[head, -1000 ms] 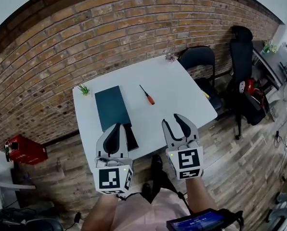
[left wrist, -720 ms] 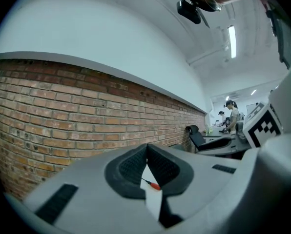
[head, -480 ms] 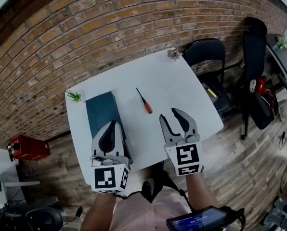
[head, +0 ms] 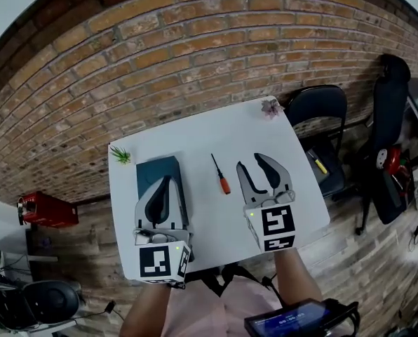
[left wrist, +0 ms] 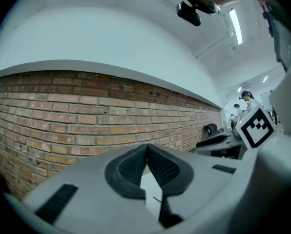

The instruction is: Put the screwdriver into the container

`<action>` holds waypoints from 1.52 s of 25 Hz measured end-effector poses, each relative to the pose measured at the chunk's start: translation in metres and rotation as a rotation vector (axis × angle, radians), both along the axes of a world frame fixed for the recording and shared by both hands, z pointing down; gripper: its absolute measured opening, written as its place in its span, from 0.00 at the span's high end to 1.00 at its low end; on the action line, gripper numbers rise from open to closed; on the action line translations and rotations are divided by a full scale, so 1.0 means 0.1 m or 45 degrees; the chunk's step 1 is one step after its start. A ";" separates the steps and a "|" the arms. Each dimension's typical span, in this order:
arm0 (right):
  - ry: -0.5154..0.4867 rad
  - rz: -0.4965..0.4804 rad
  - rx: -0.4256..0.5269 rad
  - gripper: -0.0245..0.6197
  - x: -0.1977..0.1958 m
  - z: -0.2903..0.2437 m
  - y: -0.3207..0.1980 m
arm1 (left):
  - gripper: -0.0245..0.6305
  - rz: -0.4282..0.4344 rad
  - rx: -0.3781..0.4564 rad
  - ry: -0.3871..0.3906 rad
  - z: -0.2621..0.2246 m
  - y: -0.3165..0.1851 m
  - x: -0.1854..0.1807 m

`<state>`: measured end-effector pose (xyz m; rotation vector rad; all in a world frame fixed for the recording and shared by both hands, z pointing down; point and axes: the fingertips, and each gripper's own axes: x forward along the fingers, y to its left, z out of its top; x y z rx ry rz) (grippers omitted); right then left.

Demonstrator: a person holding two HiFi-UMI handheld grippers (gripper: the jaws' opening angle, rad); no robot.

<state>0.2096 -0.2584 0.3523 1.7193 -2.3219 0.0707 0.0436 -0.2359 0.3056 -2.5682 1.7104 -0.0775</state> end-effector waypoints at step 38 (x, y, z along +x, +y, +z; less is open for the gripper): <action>0.116 -0.062 -0.700 0.69 -0.53 2.57 -0.26 | 0.94 -0.023 -0.357 0.110 1.23 -0.72 -0.48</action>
